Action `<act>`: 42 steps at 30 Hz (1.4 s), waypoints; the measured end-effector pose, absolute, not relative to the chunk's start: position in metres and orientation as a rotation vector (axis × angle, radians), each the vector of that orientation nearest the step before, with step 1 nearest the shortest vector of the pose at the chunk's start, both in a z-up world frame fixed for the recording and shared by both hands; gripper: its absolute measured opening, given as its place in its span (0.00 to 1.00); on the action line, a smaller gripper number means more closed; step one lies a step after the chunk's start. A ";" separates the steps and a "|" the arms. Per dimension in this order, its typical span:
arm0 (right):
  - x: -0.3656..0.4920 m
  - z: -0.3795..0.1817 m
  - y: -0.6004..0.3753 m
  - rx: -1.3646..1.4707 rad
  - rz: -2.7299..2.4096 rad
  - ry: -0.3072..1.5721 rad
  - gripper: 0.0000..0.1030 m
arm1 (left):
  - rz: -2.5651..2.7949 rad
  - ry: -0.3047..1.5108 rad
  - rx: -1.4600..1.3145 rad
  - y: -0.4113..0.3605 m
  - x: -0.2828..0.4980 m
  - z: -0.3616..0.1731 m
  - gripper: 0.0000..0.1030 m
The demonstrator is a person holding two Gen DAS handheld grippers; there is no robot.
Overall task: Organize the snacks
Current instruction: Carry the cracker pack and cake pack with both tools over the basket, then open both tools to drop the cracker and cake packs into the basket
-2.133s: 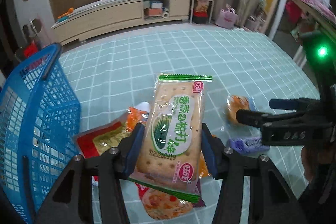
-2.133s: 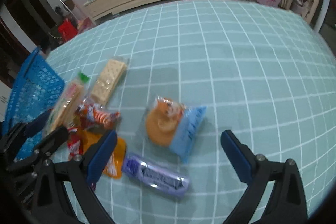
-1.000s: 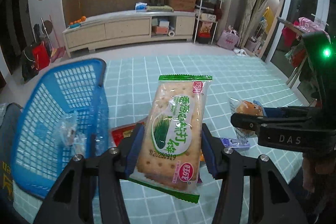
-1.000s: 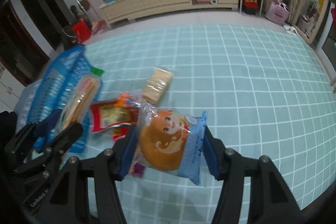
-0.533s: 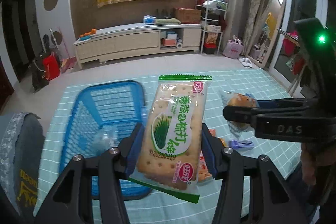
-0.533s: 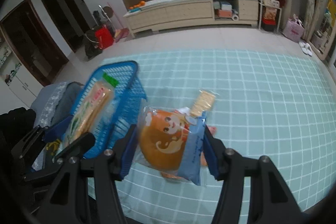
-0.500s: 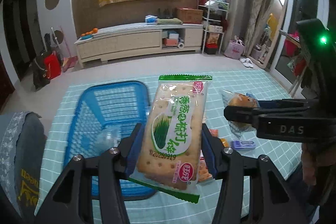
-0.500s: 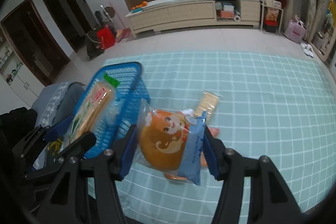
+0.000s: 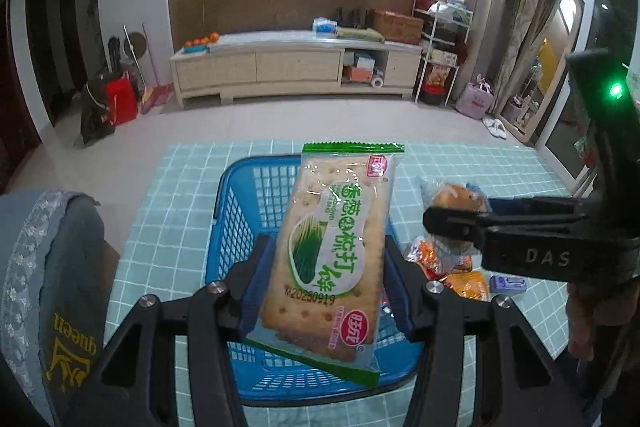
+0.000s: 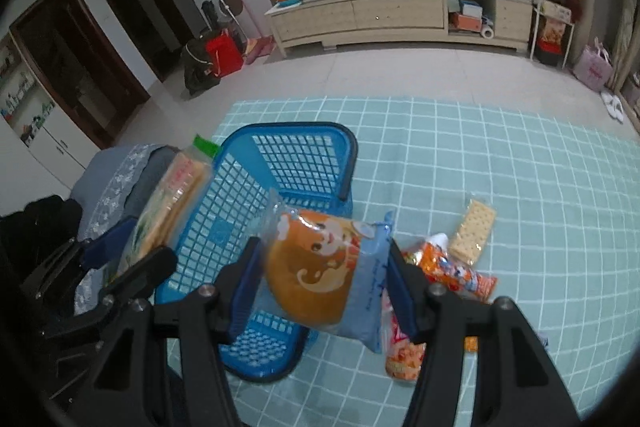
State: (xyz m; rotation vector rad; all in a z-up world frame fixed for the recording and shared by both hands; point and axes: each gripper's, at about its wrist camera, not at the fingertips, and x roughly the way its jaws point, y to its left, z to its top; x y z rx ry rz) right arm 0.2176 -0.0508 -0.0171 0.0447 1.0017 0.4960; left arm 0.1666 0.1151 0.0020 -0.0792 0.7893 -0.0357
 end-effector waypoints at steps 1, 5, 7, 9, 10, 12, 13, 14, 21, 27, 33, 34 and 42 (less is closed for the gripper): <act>0.219 -0.018 -0.046 0.028 0.494 0.998 0.61 | -0.035 0.801 -0.082 0.118 0.171 -0.003 0.49; 0.228 -0.026 -0.038 0.006 0.490 1.012 0.61 | -0.039 0.842 -0.091 0.123 0.186 -0.019 0.49; 0.231 -0.029 -0.038 0.018 0.485 1.022 0.61 | -0.054 0.852 -0.098 0.124 0.190 -0.023 0.49; 0.237 -0.031 -0.037 0.015 0.473 1.026 0.61 | -0.058 0.864 -0.097 0.125 0.197 -0.028 0.49; 0.237 -0.031 -0.037 0.016 0.470 1.028 0.61 | -0.058 0.869 -0.099 0.124 0.201 -0.031 0.49; 0.239 -0.033 -0.041 0.019 0.459 1.029 0.61 | -0.075 0.881 -0.118 0.124 0.209 -0.036 0.49; 0.240 -0.033 -0.045 0.021 0.451 1.030 0.61 | -0.086 0.885 -0.126 0.123 0.212 -0.038 0.49; 0.242 -0.034 -0.046 0.021 0.441 1.029 0.61 | -0.090 0.888 -0.129 0.124 0.214 -0.041 0.49; 0.245 -0.032 -0.057 0.023 0.417 1.031 0.61 | -0.090 0.897 -0.064 0.110 0.220 -0.043 0.76; 0.241 -0.028 -0.055 0.029 0.441 1.025 0.61 | -0.058 0.903 -0.061 0.118 0.210 -0.036 0.76; 0.237 -0.022 -0.043 0.047 0.486 1.029 0.61 | -0.020 0.870 -0.079 0.135 0.192 -0.022 0.76; 0.236 -0.020 -0.040 0.041 0.489 1.023 0.61 | -0.018 0.868 -0.078 0.138 0.191 -0.021 0.76; 0.234 -0.014 -0.005 -0.006 0.550 1.025 0.61 | 0.035 0.855 -0.080 0.166 0.176 -0.012 0.76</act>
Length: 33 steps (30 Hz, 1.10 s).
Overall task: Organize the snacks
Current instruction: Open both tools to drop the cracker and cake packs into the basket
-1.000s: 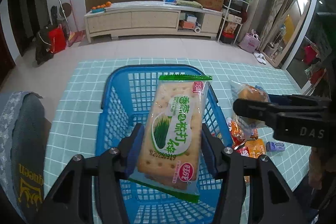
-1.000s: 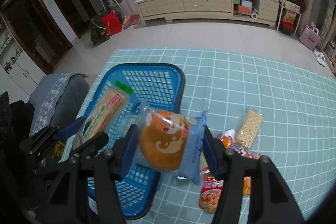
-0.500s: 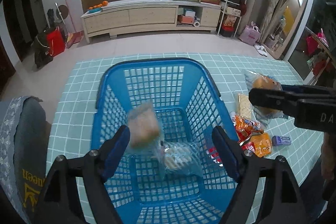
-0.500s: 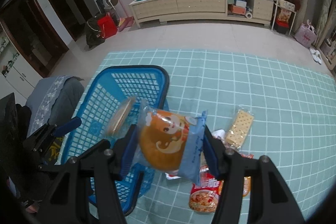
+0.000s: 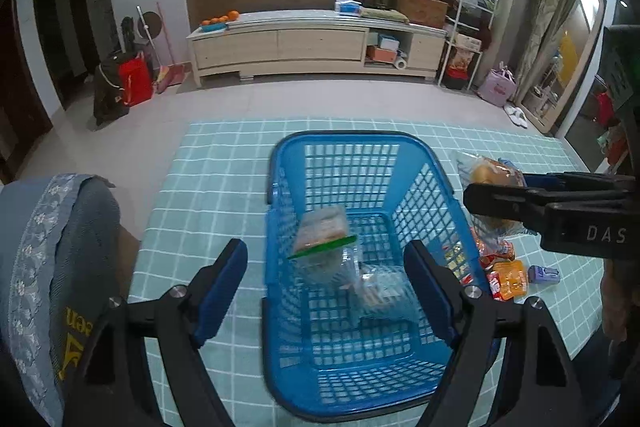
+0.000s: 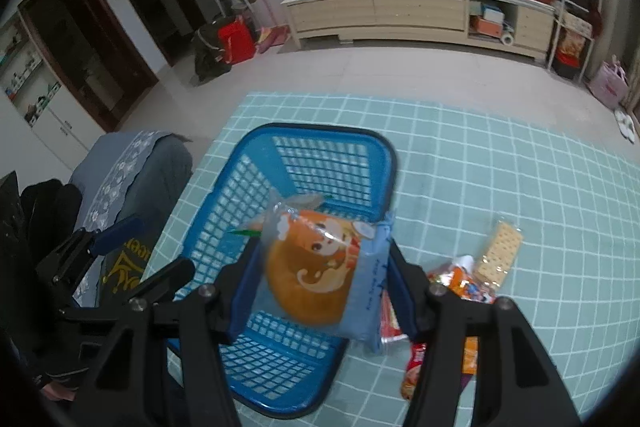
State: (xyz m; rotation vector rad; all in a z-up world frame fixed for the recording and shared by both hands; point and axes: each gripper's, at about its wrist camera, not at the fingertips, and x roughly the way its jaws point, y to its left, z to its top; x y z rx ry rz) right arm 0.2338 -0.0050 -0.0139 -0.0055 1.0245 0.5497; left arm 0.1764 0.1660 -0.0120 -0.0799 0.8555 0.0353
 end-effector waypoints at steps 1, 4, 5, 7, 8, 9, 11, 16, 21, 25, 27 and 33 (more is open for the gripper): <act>0.234 -0.013 0.002 -0.018 0.560 1.026 0.61 | 0.042 0.856 -0.081 0.169 0.175 -0.012 0.76; 0.235 -0.014 0.014 -0.050 0.567 1.028 0.61 | 0.056 0.854 -0.088 0.179 0.171 -0.013 0.76; 0.237 -0.015 0.020 -0.061 0.570 1.031 0.61 | 0.059 0.855 -0.092 0.182 0.171 -0.013 0.76; 0.239 -0.019 0.028 -0.081 0.572 1.038 0.61 | 0.069 0.859 -0.094 0.186 0.169 -0.015 0.76; 0.241 -0.022 0.031 -0.091 0.569 1.045 0.61 | 0.074 0.861 -0.097 0.189 0.170 -0.017 0.76; 0.242 -0.025 0.034 -0.101 0.567 1.052 0.61 | 0.076 0.862 -0.101 0.191 0.170 -0.018 0.76; 0.243 -0.031 0.040 -0.126 0.557 1.066 0.61 | 0.079 0.861 -0.112 0.194 0.170 -0.020 0.76; 0.247 -0.037 0.049 -0.168 0.528 1.063 0.61 | 0.078 0.867 -0.135 0.198 0.172 -0.027 0.76; 0.249 -0.042 0.050 -0.180 0.501 1.066 0.71 | 0.069 0.862 -0.133 0.198 0.170 -0.028 0.76; 0.245 -0.034 0.041 -0.182 0.464 1.000 0.87 | 0.070 0.861 -0.133 0.196 0.166 -0.026 0.76; 0.245 -0.029 0.039 -0.172 0.463 0.997 0.87 | 0.071 0.860 -0.136 0.195 0.164 -0.025 0.76; 0.234 -0.020 0.019 -0.139 0.461 1.008 0.87 | 0.060 0.843 -0.140 0.184 0.157 -0.015 0.76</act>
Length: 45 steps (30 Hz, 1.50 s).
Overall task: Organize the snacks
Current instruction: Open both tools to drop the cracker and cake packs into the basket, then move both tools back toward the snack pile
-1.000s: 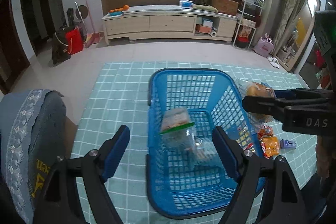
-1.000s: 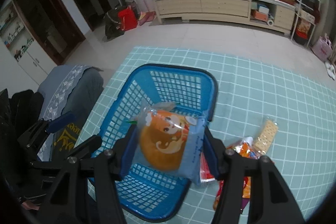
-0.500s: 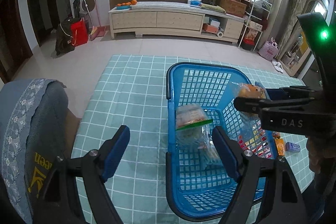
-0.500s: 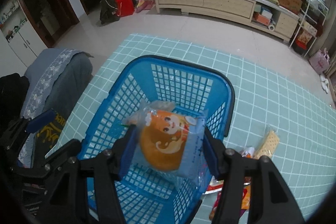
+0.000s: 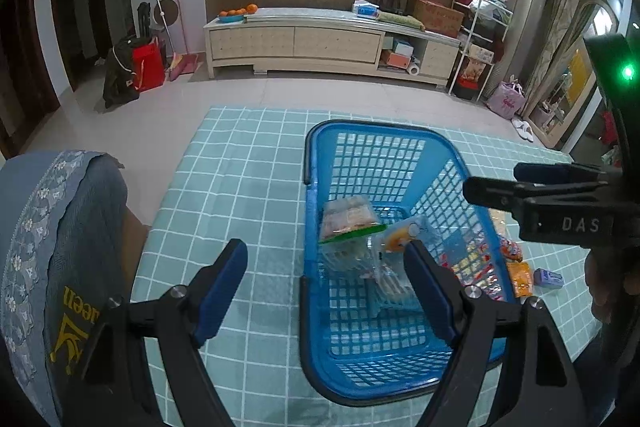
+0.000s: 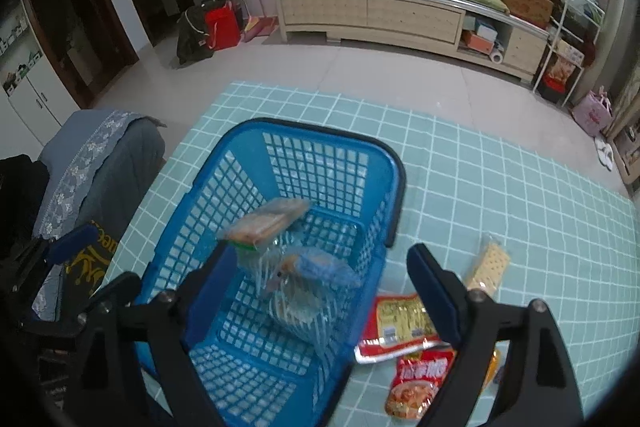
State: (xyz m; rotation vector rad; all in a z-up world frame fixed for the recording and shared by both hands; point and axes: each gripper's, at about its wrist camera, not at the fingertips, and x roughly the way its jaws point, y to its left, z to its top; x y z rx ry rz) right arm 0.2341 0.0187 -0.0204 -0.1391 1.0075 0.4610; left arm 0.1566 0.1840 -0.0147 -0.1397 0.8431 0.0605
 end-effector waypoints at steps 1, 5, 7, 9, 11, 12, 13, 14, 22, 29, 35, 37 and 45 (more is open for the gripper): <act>0.232 -0.019 0.014 -0.131 0.464 1.009 0.87 | 0.058 0.841 -0.138 0.182 0.155 -0.014 0.76; 0.221 -0.014 0.000 -0.122 0.465 1.008 0.87 | 0.048 0.839 -0.124 0.167 0.150 -0.009 0.76; 0.216 -0.011 -0.009 -0.113 0.460 1.004 0.87 | 0.041 0.838 -0.115 0.158 0.147 -0.007 0.76; 0.212 -0.008 -0.020 -0.100 0.457 1.005 0.87 | 0.033 0.837 -0.106 0.149 0.143 -0.006 0.76; 0.208 -0.007 -0.030 -0.091 0.451 1.006 0.87 | 0.022 0.834 -0.093 0.138 0.140 -0.002 0.76; 0.205 -0.006 -0.036 -0.087 0.450 1.007 0.87 | 0.018 0.833 -0.089 0.135 0.139 -0.002 0.76; 0.202 -0.005 -0.041 -0.084 0.449 1.007 0.87 | 0.014 0.833 -0.083 0.130 0.138 0.000 0.76; 0.201 -0.005 -0.045 -0.081 0.448 1.007 0.87 | 0.010 0.833 -0.075 0.123 0.136 0.002 0.76; 0.177 -0.005 -0.096 -0.041 0.437 0.991 0.87 | -0.048 0.823 -0.043 0.077 0.124 0.003 0.76; 0.162 -0.024 -0.144 0.001 0.391 1.014 0.87 | -0.124 0.862 -0.022 0.026 0.119 -0.019 0.76; 0.156 -0.046 -0.178 0.002 0.359 1.027 0.87 | -0.171 0.903 -0.015 -0.015 0.118 -0.047 0.76; 0.156 -0.053 -0.184 -0.013 0.348 1.022 0.87 | -0.186 0.918 -0.017 -0.026 0.119 -0.058 0.76; 0.167 -0.101 -0.202 -0.038 0.339 1.071 0.87 | -0.177 1.026 -0.040 -0.048 0.141 -0.109 0.76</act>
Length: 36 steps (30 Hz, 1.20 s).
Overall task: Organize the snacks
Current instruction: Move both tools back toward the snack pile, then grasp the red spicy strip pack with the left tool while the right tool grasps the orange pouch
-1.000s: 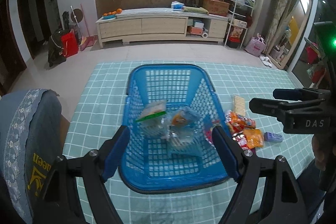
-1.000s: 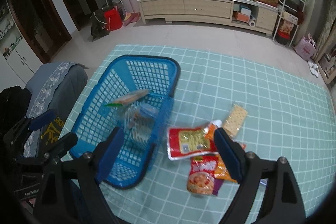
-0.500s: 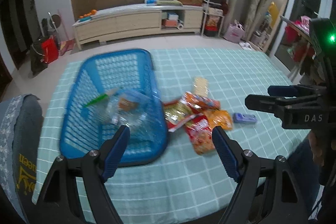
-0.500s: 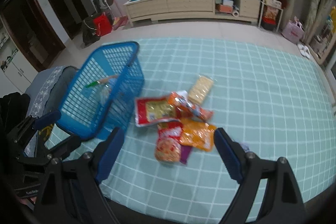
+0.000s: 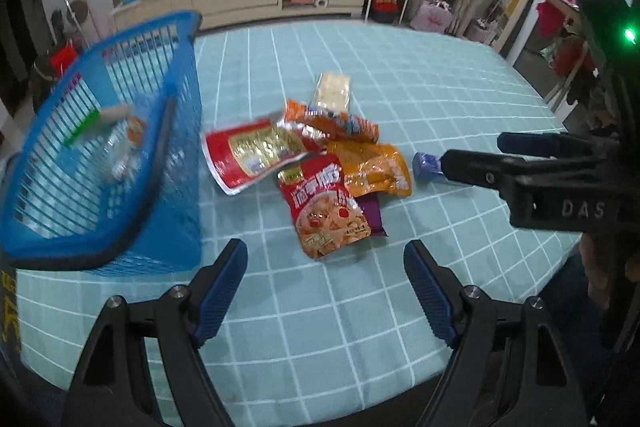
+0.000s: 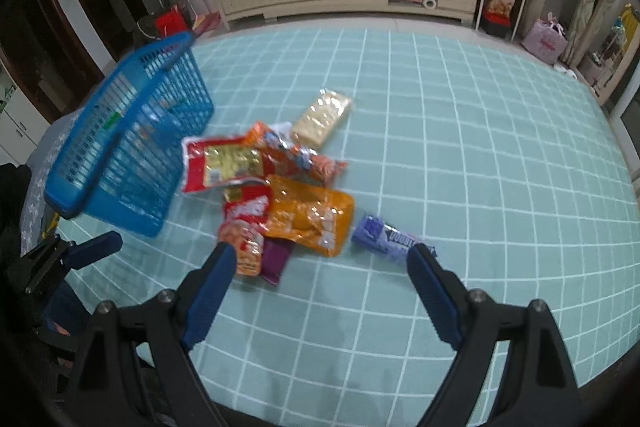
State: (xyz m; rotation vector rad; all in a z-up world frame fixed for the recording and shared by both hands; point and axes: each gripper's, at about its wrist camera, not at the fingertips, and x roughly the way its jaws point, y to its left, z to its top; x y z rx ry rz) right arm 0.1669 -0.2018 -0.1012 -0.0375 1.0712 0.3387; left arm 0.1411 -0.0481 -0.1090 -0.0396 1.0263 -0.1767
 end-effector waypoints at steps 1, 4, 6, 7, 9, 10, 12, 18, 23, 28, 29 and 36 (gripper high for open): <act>0.169 -0.107 -0.203 -0.043 0.338 1.076 0.87 | -0.170 1.038 -0.050 -0.048 0.145 -0.114 0.76; 0.177 -0.119 -0.205 -0.047 0.361 1.092 0.87 | -0.153 1.079 -0.084 -0.045 0.158 -0.129 0.76; 0.182 -0.124 -0.207 -0.048 0.362 1.089 0.87 | -0.150 1.106 -0.102 -0.047 0.168 -0.137 0.76; 0.187 -0.127 -0.208 -0.047 0.361 1.083 0.87 | -0.149 1.115 -0.105 -0.048 0.172 -0.140 0.76; 0.197 -0.130 -0.207 -0.041 0.370 1.083 0.87 | -0.144 1.134 -0.093 -0.050 0.183 -0.146 0.76; 0.201 -0.133 -0.207 -0.044 0.372 1.084 0.87 | -0.135 1.142 -0.095 -0.050 0.188 -0.149 0.76; 0.210 -0.138 -0.207 -0.063 0.376 1.078 0.87 | -0.117 1.159 -0.105 -0.049 0.198 -0.155 0.76; 0.224 -0.156 -0.222 -0.003 0.379 1.095 0.87 | -0.093 1.205 -0.108 -0.052 0.221 -0.170 0.76; 0.230 -0.152 -0.229 0.032 0.392 1.094 0.87 | -0.094 1.254 -0.126 -0.056 0.230 -0.185 0.76; 0.231 -0.156 -0.237 0.063 0.382 1.103 0.87 | -0.127 1.240 -0.101 -0.065 0.228 -0.183 0.55; 0.233 -0.159 -0.239 0.075 0.383 1.114 0.87 | -0.132 1.248 -0.107 -0.066 0.227 -0.183 0.51; 0.235 -0.165 -0.240 0.085 0.392 1.134 0.87 | -0.148 1.222 -0.057 -0.077 0.213 -0.174 0.23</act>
